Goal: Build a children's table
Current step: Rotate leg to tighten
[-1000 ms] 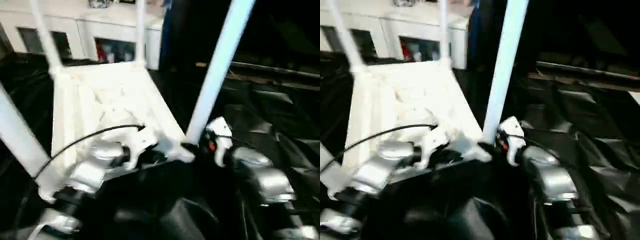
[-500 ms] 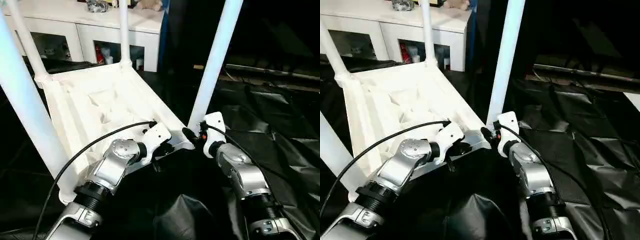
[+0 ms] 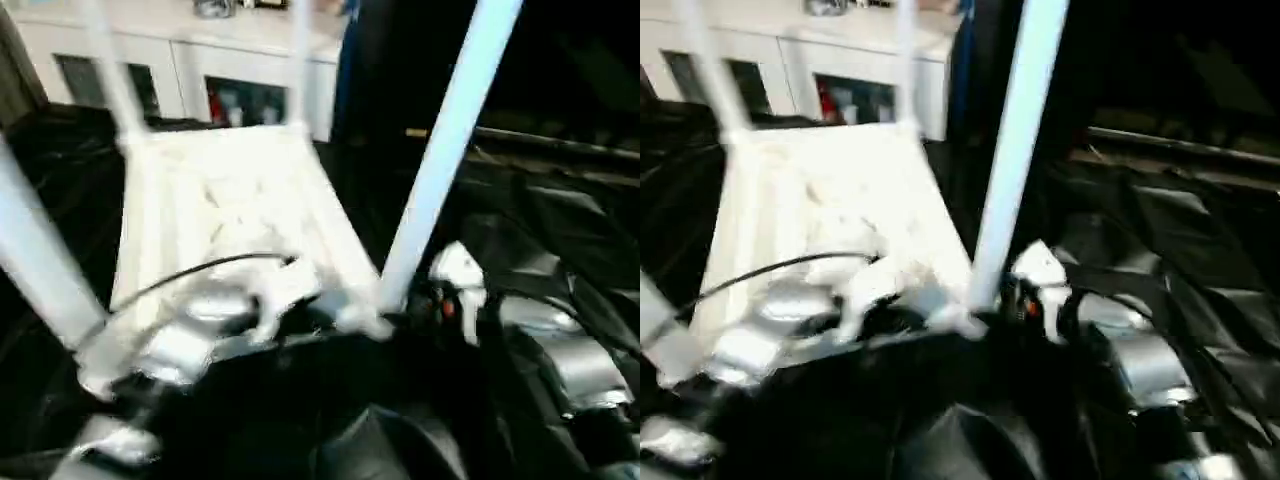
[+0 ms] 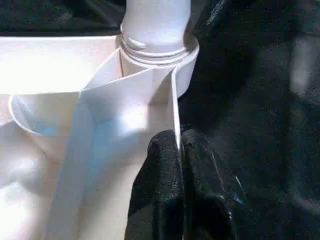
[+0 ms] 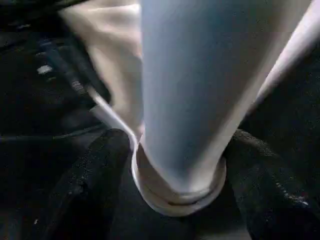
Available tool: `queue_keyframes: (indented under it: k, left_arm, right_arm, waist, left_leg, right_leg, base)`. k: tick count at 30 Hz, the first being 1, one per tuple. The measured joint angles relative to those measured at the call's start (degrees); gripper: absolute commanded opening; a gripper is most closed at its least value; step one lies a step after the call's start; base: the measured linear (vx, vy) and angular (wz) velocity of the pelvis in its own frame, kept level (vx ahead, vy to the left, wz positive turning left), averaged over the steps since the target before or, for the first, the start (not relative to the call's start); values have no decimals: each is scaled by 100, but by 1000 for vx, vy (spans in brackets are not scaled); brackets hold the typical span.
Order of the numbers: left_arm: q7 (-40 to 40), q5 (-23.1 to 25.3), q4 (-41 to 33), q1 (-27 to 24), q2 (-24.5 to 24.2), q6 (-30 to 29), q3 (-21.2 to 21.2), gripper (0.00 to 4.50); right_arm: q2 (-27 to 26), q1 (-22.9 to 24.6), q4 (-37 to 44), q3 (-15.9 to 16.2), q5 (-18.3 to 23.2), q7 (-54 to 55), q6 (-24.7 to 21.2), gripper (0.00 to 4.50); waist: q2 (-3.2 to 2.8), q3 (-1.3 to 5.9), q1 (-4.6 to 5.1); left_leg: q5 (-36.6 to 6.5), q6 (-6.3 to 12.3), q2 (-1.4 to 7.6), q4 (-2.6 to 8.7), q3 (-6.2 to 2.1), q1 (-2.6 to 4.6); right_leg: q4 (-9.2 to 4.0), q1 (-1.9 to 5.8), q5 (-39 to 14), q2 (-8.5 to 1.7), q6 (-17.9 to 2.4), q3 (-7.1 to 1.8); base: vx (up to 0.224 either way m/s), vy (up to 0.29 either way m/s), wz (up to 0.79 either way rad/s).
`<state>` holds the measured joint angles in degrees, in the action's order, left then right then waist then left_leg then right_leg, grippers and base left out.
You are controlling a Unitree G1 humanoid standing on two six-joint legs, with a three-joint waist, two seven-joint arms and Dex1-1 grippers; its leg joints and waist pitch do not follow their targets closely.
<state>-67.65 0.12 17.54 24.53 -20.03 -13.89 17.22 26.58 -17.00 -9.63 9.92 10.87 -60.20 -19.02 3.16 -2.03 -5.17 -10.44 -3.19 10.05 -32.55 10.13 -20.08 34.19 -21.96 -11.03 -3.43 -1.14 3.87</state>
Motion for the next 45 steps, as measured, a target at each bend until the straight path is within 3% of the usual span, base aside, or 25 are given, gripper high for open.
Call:
queue_keyframes:
  k: [9, 20, 30, 33, 39, 45]
  left_arm:
    - [-850, -305, -168, -66, -456, -90, 6, 0]
    - [-1064, -371, -215, -105, -530, -90, 32, 0]
    - [-1009, -370, -204, -105, -523, -90, 34, 0]
    - [-731, -292, -153, -104, -444, -74, -5, 0]
    - [927, 193, 169, 113, 296, -312, -175, 0]
    - [1992, 540, 371, 259, 1028, -575, -175, 0]
  right_arm:
    - [128, -18, 190, 263, 263, -732, -187, 315]
    - [269, -13, 333, 357, 294, -900, -266, 222]
    - [240, 93, 449, 348, 248, -757, -196, 206]
    - [-18, 141, 363, 254, 151, -321, -128, 204]
    - [-1281, -168, -519, -389, -206, 2141, -88, 197]
    - [-2036, -529, -1016, -713, -450, 3694, -113, 197]
  waist:
    - [41, -32, -9]
    - [42, -33, -29]
    - [43, -33, -22]
    - [45, -32, 5]
    - [50, -28, 219]
    - [54, -21, 246]
  left_leg:
    - [-3, 4, -1, -7, 9, -18]
    - [-2, 3, -1, -8, 9, -16]
    - [-2, 3, -1, -10, 9, -12]
    - [-2, 2, -1, -10, 10, -1]
    - [3, -9, -1, -8, -9, 14]
    - [3, -8, -5, -19, -10, 14]
  right_leg:
    - [-7, -2, -1, -5, -3, -5]
    - [-4, 0, -1, -5, -3, -6]
    - [-3, 2, -1, -5, -3, -6]
    - [0, 8, 2, -4, -7, -7]
    - [0, 4, -8, -5, 14, 6]
    - [-22, 3, -8, -6, 14, -2]
  base:
    - [0, 0, 0]
    - [0, 0, 0]
    - [0, 0, 0]
    - [0, 0, 0]
    - [-30, 0, -7]
    - [0, 0, 0]
